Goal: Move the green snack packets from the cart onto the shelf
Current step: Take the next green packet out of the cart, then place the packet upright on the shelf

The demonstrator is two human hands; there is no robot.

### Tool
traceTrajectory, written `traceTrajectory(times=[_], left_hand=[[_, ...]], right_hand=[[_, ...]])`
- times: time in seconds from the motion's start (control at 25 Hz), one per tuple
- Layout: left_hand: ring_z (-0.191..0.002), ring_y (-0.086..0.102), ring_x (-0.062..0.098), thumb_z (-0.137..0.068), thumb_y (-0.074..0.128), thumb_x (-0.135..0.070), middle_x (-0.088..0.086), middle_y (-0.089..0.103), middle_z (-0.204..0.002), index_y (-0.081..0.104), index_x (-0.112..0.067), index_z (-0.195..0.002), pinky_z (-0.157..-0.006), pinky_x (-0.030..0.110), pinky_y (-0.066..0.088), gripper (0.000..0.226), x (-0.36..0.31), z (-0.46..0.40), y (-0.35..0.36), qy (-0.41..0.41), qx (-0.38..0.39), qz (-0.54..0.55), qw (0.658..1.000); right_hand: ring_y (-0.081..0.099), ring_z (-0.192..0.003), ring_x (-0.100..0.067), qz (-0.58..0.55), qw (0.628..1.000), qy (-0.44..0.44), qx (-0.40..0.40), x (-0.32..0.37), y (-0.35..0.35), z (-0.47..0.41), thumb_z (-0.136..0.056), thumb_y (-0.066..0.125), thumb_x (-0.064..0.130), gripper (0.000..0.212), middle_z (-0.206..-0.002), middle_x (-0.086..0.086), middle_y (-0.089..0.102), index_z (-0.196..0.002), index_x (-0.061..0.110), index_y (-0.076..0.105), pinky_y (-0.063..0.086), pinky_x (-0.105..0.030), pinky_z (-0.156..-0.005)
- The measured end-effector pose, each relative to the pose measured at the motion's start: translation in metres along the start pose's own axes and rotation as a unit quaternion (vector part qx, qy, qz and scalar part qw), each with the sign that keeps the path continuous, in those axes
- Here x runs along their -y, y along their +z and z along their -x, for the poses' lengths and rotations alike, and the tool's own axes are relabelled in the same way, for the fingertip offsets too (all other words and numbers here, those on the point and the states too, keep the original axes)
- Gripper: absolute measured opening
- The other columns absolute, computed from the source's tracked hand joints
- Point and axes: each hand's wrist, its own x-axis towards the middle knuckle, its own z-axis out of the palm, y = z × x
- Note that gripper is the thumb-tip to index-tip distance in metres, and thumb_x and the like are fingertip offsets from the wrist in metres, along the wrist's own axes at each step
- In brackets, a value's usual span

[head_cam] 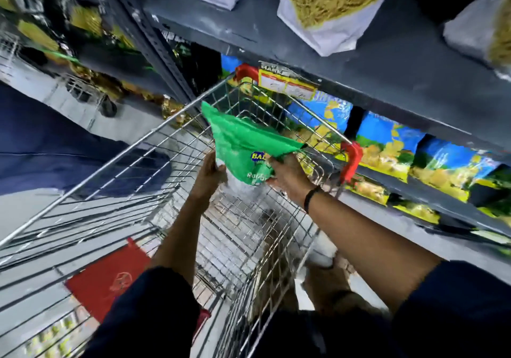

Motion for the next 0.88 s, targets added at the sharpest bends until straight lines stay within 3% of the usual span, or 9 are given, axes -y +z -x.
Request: traceTrajectory(times=[0.12,0.2,0.32,0.4,0.48,0.64,0.72,0.8,0.88], left_hand=[[-0.070,0.057,-0.014,-0.093,0.041,-0.005,-0.011,0.055,-0.097,0.039,-0.023,-0.121,-0.063,0.012,0.049,0.033,-0.036,0.061,0.002,0.042,-0.029,0.022,0.998],[-0.090,0.056,-0.003,-0.089,0.046,-0.019,-0.011,0.055,-0.107,0.042,-0.031,-0.121,-0.081,0.025,0.045,0.034,-0.071,0.098,0.014,0.097,-0.053,0.029,0.993],[-0.100,0.050,0.018,-0.081,0.050,-0.037,-0.007,0.052,-0.105,0.047,-0.052,-0.106,-0.089,0.047,0.043,0.029,-0.116,0.143,0.050,0.150,-0.071,0.009,0.986],[-0.096,0.048,0.020,-0.075,0.051,-0.045,-0.003,0.051,-0.099,0.048,-0.055,-0.094,-0.086,0.050,0.044,0.022,-0.141,0.167,0.083,0.176,-0.067,0.012,0.982],[-0.096,0.049,0.021,-0.078,0.051,-0.039,-0.001,0.052,-0.099,0.049,-0.051,-0.093,-0.082,0.052,0.045,0.019,-0.161,0.187,0.131,0.225,-0.043,0.033,0.973],[-0.112,0.053,0.023,-0.083,0.048,-0.029,-0.007,0.057,-0.112,0.047,-0.051,-0.104,-0.099,0.059,0.041,0.031,-0.185,0.215,0.245,0.263,0.043,0.039,0.963],[-0.120,0.050,0.026,-0.081,0.050,-0.035,-0.003,0.055,-0.121,0.044,-0.048,-0.111,-0.104,0.062,0.038,0.033,-0.200,0.215,0.299,0.288,0.081,0.018,0.954],[-0.121,0.050,0.028,-0.076,0.050,-0.046,0.002,0.054,-0.122,0.044,-0.038,-0.112,-0.102,0.063,0.039,0.037,-0.224,0.219,0.361,0.307,0.145,-0.023,0.940],[-0.107,0.054,0.025,-0.073,0.048,-0.050,-0.002,0.056,-0.101,0.045,-0.041,-0.097,-0.097,0.063,0.043,0.026,-0.236,0.222,0.398,0.311,0.182,-0.061,0.931]], right_hand=[[0.055,-0.085,-0.005,0.081,0.991,-0.103,0.039,0.032,-0.012,0.057,-0.092,0.048,0.009,0.032,-0.114,-0.007,0.057,-0.123,0.000,0.051,0.048,-0.020,-0.073],[0.055,-0.090,-0.008,0.102,0.978,-0.173,0.057,0.060,-0.035,0.098,-0.091,0.050,0.009,0.032,-0.114,-0.007,0.059,-0.122,-0.002,0.052,0.045,-0.013,-0.070],[0.056,-0.113,-0.018,0.104,0.959,-0.257,0.061,0.086,-0.086,0.148,-0.090,0.053,0.016,0.034,-0.130,-0.010,0.059,-0.123,0.009,0.051,0.046,-0.024,-0.082],[0.055,-0.114,-0.017,0.100,0.947,-0.300,0.053,0.097,-0.124,0.176,-0.089,0.054,0.015,0.026,-0.131,-0.013,0.059,-0.116,0.015,0.054,0.046,-0.023,-0.081],[0.056,-0.115,-0.018,0.095,0.936,-0.337,0.023,0.103,-0.172,0.206,-0.088,0.055,0.019,0.026,-0.129,-0.012,0.061,-0.114,0.017,0.054,0.049,-0.035,-0.088],[0.060,-0.114,-0.026,0.126,0.919,-0.361,-0.092,0.101,-0.285,0.262,-0.078,0.056,0.037,0.047,-0.124,-0.009,0.065,-0.120,0.019,0.049,0.052,-0.048,-0.088],[0.061,-0.110,-0.028,0.127,0.911,-0.368,-0.134,0.102,-0.339,0.287,-0.081,0.055,0.035,0.047,-0.124,-0.011,0.064,-0.123,0.016,0.047,0.055,-0.040,-0.078],[0.063,-0.103,-0.017,0.075,0.897,-0.388,-0.198,0.100,-0.403,0.318,-0.084,0.056,0.026,0.044,-0.123,-0.008,0.063,-0.125,0.012,0.046,0.055,-0.026,-0.077],[0.061,-0.111,-0.018,0.047,0.881,-0.401,-0.246,0.094,-0.444,0.330,-0.079,0.058,0.029,0.049,-0.124,-0.012,0.064,-0.123,0.009,0.049,0.051,-0.039,-0.096]])
